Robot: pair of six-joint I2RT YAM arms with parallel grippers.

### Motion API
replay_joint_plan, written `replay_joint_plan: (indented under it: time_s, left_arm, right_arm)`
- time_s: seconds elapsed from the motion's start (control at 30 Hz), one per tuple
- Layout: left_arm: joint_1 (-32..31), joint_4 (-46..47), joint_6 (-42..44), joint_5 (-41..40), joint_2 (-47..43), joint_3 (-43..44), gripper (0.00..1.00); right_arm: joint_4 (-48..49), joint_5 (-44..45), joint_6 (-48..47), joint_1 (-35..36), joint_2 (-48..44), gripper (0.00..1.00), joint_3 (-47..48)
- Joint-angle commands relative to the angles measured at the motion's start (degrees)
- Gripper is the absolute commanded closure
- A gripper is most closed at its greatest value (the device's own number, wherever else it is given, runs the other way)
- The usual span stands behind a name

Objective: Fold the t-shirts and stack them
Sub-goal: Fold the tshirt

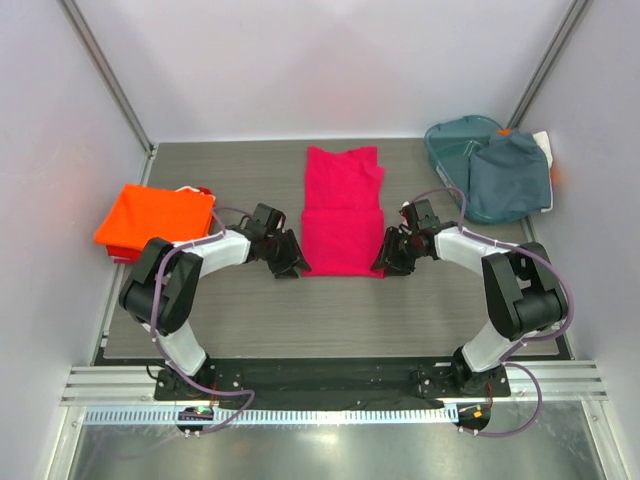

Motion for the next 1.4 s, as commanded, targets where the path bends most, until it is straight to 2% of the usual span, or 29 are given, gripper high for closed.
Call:
replay_joint_plan:
  time_s: [0.0, 0.3, 0.5, 0.67, 0.83, 1.0, 1.13, 1.23, 1.33, 1.37]
  left_arm:
    - [-0.2, 0.4, -0.1, -2.5, 1.3, 0.5, 0.55]
    - [-0.5, -1.2, 0.5, -4.3, 0.8, -0.1, 0.59]
    - [-0.8, -1.2, 0.5, -4.5, 0.1, -0.3, 0.57]
    - [-1.6, -1.3, 0.0, -4.7, -0.5, -0.1, 0.46]
    - [-3.8, -1.8, -0.5, -5.2, 0.1, 1.0, 0.46]
    - [-4.5, -2.2, -0.8, -6.2, 0.6, 0.7, 0.53]
    - [-4.5, -2.5, -0.8, -6.8, 0.2, 0.2, 0.6]
    - [-4.4, -2.6, -0.9, -7.1, 0.5, 0.2, 0.6]
    - [-4.5, -2.6, -1.0, -7.1, 1.1, 0.6, 0.62]
    - [-4.6, -2.6, -1.1, -7.3, 1.5, 0.7, 0.63]
  right_arm:
    - [-3.0, 5.0, -2.0, 0.0, -0.1, 0.53, -0.5]
    - [-5.2, 9.7, -3.0, 0.0, -6.6, 0.51, 0.4]
    - [-6.9, 10.1, -4.9, 0.0, -7.5, 0.5, 1.2]
    - [-6.6, 9.8, -6.5, 0.0, -5.1, 0.5, 1.3]
    - [-6.0, 7.6, -8.1, 0.1, -1.1, 0.51, 2.0]
    - [-5.8, 6.1, -9.0, 0.4, 0.2, 0.52, 2.2]
    - [-5.8, 5.9, -9.1, 0.5, 0.6, 0.59, 2.0]
    - [-5.9, 5.4, -9.4, 0.7, 1.1, 0.64, 2.2]
    - [-5.8, 5.2, -9.5, 0.8, 1.3, 0.76, 2.4]
    - [-5.8, 5.1, -9.5, 0.9, 1.4, 0.83, 2.5]
